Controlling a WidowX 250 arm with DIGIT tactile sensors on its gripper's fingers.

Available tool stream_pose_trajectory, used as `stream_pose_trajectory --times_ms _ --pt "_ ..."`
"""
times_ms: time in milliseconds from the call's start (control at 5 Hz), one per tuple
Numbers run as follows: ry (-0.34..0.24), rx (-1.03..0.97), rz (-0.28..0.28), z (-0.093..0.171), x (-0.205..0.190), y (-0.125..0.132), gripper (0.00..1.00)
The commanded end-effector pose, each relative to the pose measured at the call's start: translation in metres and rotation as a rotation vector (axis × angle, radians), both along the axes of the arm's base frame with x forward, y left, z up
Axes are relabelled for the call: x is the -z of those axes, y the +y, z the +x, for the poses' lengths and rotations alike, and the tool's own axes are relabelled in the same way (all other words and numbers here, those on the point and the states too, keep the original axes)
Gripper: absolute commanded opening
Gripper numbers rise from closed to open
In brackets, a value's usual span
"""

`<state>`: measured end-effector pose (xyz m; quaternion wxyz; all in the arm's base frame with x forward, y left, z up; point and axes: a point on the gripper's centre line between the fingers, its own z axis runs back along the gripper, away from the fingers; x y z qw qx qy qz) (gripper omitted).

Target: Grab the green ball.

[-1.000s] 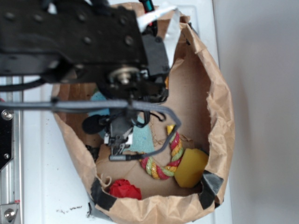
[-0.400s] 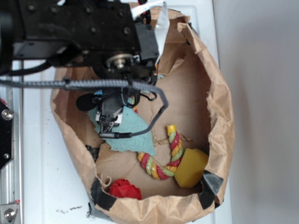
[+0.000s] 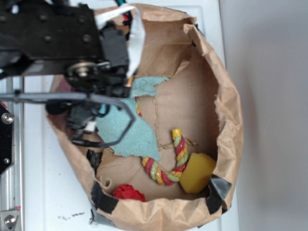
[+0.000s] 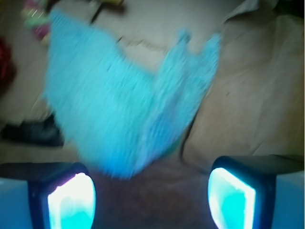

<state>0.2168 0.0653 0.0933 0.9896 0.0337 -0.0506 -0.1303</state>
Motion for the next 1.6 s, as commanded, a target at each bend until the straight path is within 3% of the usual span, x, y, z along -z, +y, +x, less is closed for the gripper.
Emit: stream_pose_trajectory --times_ms 0,400,800,1000,1400 --pt "-0.062 0.097 -0.034 -0.015 -0.016 0.007 1.00" --pt "-0.065 0.102 -0.005 -0.008 -0.004 -0.005 1.00" --pt "-0.075 0.116 -0.015 0.002 0.014 -0.018 1.00" --pt "-0.085 0.168 -0.001 -0.004 0.032 -0.021 1.00" --pt "-0.128 0.199 0.031 -0.001 0.030 -0.024 1.00"
